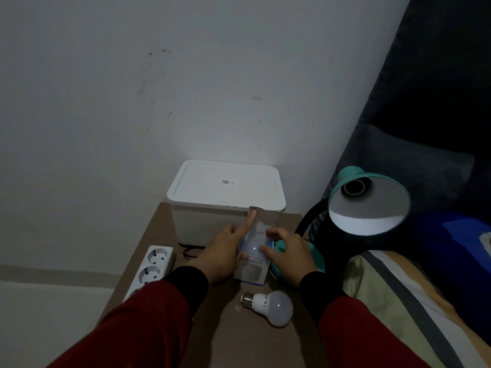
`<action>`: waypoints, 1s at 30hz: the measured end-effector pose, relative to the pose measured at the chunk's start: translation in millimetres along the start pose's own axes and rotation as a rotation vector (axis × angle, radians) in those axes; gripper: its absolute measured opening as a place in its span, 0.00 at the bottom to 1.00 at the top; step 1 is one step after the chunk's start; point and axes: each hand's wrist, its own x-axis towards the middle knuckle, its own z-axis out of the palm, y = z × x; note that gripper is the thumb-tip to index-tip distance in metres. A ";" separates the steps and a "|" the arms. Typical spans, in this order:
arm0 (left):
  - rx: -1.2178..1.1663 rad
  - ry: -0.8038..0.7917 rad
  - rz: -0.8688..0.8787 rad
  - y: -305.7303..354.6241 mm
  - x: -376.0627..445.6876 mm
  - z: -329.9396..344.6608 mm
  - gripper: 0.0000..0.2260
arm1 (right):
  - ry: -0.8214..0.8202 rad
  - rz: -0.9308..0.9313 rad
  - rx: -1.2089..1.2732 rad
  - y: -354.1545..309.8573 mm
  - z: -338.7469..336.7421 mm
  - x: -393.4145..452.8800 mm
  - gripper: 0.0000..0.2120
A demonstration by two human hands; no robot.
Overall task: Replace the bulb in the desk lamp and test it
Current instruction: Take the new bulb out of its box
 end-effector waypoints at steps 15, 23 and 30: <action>-0.046 0.014 -0.033 0.7 1.5 2.2 0.44 | -0.251 0.053 -0.140 -18.6 0.3 23.3 0.27; -0.106 0.034 -0.070 6.8 -4.3 2.7 0.43 | 0.028 -0.005 0.141 -29.5 -18.0 -5.1 0.28; -0.153 0.086 -0.103 15.5 -8.3 9.6 0.48 | 0.072 0.024 0.179 -31.4 -25.5 -33.6 0.29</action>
